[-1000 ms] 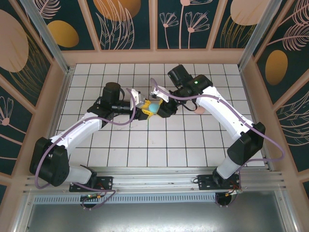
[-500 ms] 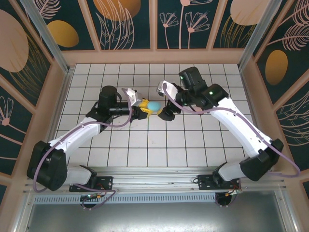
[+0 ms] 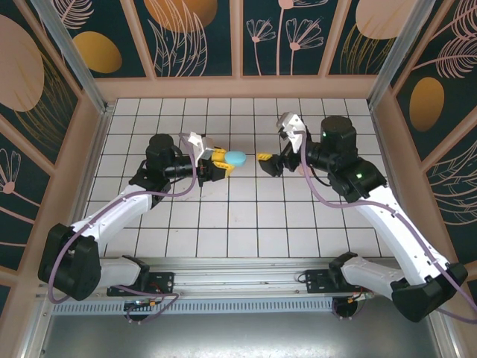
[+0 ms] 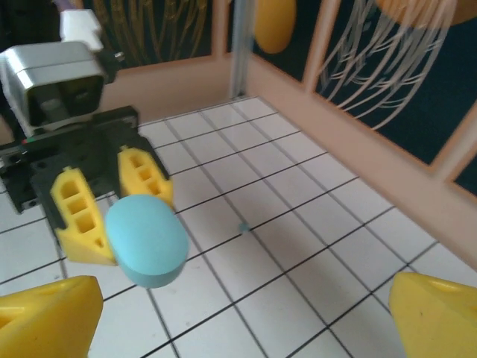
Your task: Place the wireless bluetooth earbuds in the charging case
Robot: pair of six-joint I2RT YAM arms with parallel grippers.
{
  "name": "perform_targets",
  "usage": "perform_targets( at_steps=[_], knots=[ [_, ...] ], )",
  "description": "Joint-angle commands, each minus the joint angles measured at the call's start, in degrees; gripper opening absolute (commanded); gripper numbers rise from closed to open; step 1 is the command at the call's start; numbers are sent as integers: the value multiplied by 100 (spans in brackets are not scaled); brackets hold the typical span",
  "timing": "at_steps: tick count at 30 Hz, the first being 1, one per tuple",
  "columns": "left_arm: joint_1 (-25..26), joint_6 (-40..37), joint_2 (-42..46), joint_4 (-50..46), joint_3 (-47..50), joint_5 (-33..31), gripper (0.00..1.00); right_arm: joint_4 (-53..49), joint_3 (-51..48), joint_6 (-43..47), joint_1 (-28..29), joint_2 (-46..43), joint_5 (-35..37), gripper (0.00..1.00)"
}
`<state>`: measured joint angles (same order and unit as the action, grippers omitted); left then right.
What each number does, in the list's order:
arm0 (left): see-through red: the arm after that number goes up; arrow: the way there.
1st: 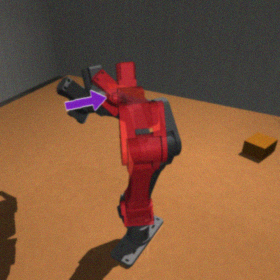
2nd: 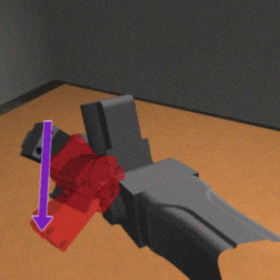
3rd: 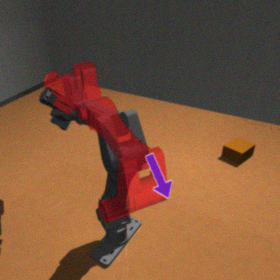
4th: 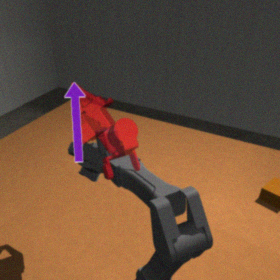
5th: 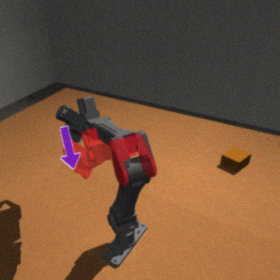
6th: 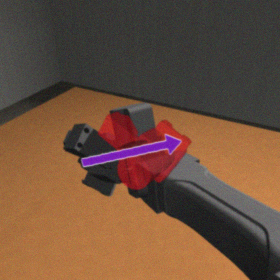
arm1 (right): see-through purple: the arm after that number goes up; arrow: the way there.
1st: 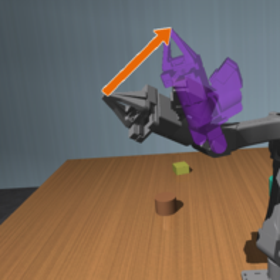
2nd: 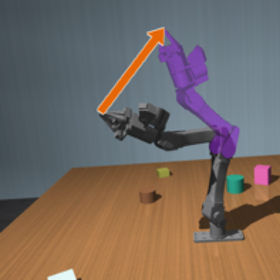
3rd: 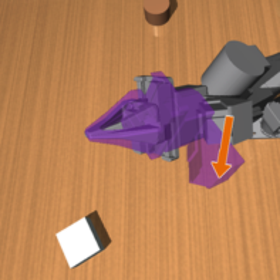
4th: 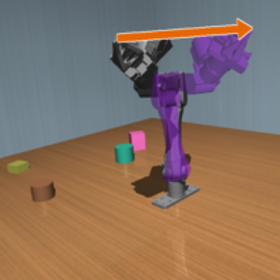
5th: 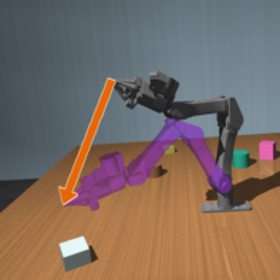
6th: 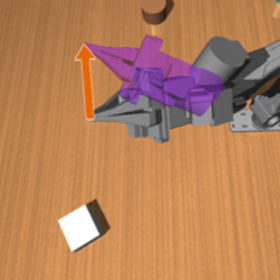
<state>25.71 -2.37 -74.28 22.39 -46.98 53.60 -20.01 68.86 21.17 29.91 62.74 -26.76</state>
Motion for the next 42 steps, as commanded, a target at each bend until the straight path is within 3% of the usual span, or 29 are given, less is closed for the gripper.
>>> perform_targets(
  at_steps=[1,18,27,35,42],
  knots=[
    [-38,-195,107,-307,-273,237,20,-429,448,365,67,446,-627,99],
    [-32,-226,312,-322,-250,274,18,-1298,1349,1490,693,1532,-286,97],
    [-36,-342,348,-474,-246,333,18,-1231,1614,1230,609,1757,-264,89],
    [-32,-544,335,-664,-268,363,17,-1356,1943,728,196,1996,-1103,77],
    [-38,-577,328,-687,-286,370,17,-1402,2085,450,177,2172,-1026,76]
  ],
)
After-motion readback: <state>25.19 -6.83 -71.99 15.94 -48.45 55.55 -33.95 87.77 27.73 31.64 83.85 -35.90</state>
